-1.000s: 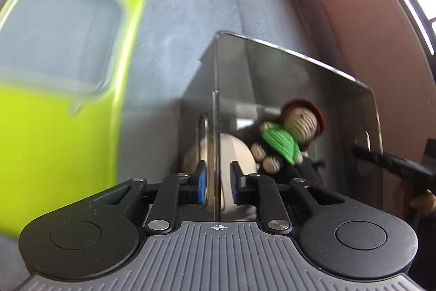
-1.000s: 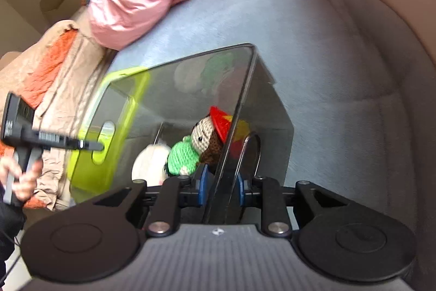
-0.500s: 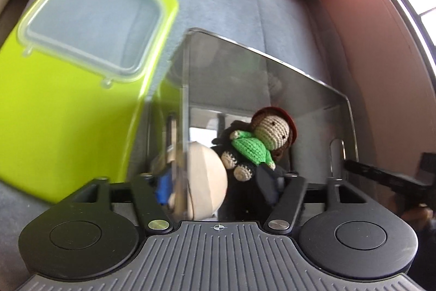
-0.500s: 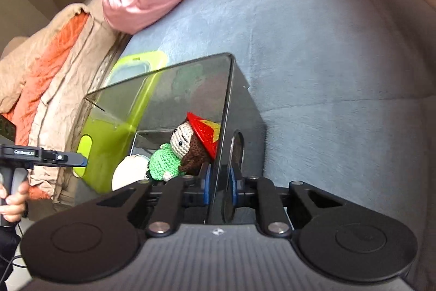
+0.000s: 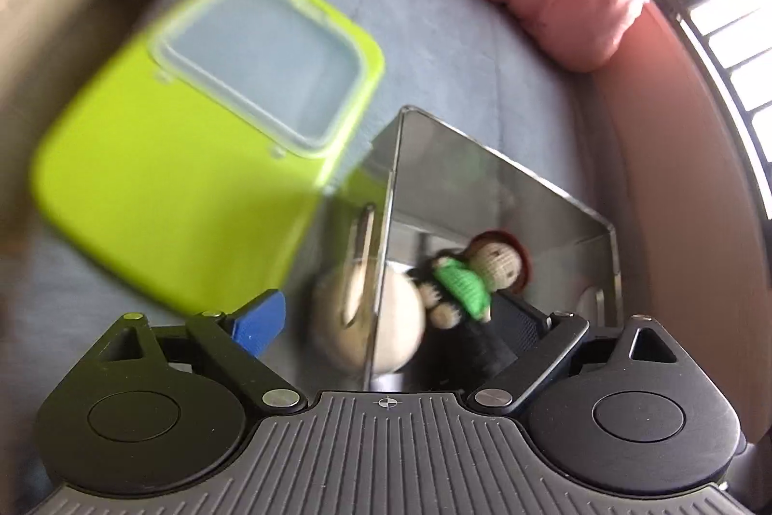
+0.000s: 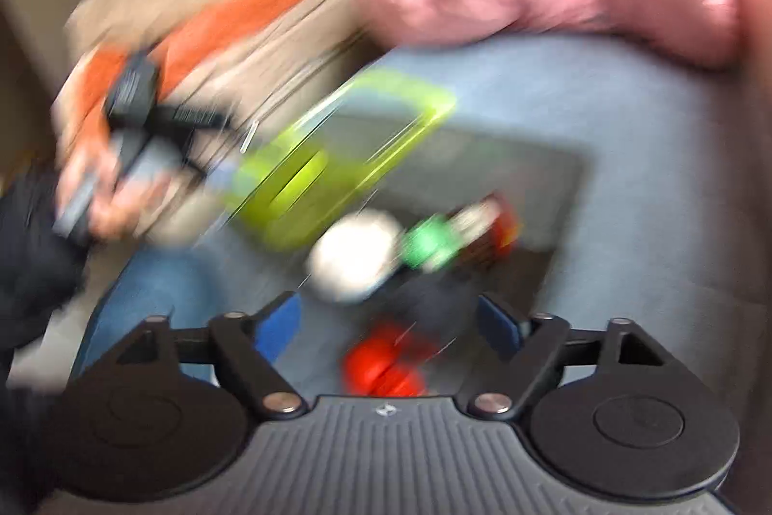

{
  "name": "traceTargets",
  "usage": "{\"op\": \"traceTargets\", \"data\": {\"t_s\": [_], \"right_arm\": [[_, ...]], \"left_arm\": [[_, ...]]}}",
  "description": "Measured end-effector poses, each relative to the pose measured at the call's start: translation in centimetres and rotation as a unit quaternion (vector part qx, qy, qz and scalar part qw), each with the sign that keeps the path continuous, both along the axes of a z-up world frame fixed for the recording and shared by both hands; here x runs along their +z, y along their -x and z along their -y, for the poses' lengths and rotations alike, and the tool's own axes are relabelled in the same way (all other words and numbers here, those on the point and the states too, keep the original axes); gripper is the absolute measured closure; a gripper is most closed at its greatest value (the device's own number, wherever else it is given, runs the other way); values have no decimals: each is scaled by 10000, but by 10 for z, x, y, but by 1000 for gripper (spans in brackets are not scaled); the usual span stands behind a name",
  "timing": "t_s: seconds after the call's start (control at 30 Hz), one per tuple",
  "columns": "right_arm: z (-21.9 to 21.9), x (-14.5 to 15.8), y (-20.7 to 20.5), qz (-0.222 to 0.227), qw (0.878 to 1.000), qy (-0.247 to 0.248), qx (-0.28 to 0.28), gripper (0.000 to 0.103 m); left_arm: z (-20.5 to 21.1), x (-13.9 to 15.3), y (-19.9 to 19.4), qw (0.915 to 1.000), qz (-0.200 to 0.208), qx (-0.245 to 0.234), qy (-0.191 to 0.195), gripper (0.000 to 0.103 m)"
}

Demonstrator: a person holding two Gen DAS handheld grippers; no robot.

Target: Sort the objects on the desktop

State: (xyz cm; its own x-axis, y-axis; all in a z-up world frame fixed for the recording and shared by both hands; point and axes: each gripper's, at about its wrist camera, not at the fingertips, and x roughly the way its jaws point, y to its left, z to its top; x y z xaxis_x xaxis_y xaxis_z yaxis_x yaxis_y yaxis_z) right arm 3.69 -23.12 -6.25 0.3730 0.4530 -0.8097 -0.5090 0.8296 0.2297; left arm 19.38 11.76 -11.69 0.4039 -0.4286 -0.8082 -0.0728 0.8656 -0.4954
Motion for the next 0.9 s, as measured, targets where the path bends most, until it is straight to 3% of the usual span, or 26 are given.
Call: {"op": "traceTargets", "data": {"t_s": [0.07, 0.17, 0.23, 0.3, 0.37, 0.43, 0.6, 0.8, 0.87, 0.9], "right_arm": [[-32, -26, 8, -139, 9973, 656, 303, 19], [-82, -75, 16, 161, 9774, 1897, 916, 26], [-107, -105, 22, 424, 9562, 2561, 1352, 23], [-126, -130, 33, 854, 9278, 3167, 1777, 10], [-144, -153, 45, 1138, 8927, 3677, 2343, 15], [-156, -171, 49, 990, 8788, 3906, 2555, 25], [-162, -190, 44, 906, 8735, 4032, 2575, 20], [-152, -197, 26, 683, 8958, 3714, 2345, 22], [-146, -190, 23, 634, 9018, 3636, 2249, 30], [-142, -187, 21, 610, 9047, 3598, 2201, 50]], "left_arm": [[7, 18, 16, 9993, -9, -288, -224, 6], [26, 33, 40, 9953, -97, -898, -358, 5], [39, 38, 58, 9908, -179, -1294, -358, 4], [46, 39, 71, 9886, -208, -1425, -431, 4], [54, 40, 85, 9862, -237, -1556, -504, 4], [54, 42, 93, 9871, -212, -1513, -478, 4], [45, 39, 95, 9911, -322, -1248, -348, 4], [53, 31, 99, 9896, -346, -1367, -275, 4], [54, 32, 100, 9897, -339, -1365, -276, 4], [55, 33, 101, 9895, -327, -1383, -269, 4]]}}
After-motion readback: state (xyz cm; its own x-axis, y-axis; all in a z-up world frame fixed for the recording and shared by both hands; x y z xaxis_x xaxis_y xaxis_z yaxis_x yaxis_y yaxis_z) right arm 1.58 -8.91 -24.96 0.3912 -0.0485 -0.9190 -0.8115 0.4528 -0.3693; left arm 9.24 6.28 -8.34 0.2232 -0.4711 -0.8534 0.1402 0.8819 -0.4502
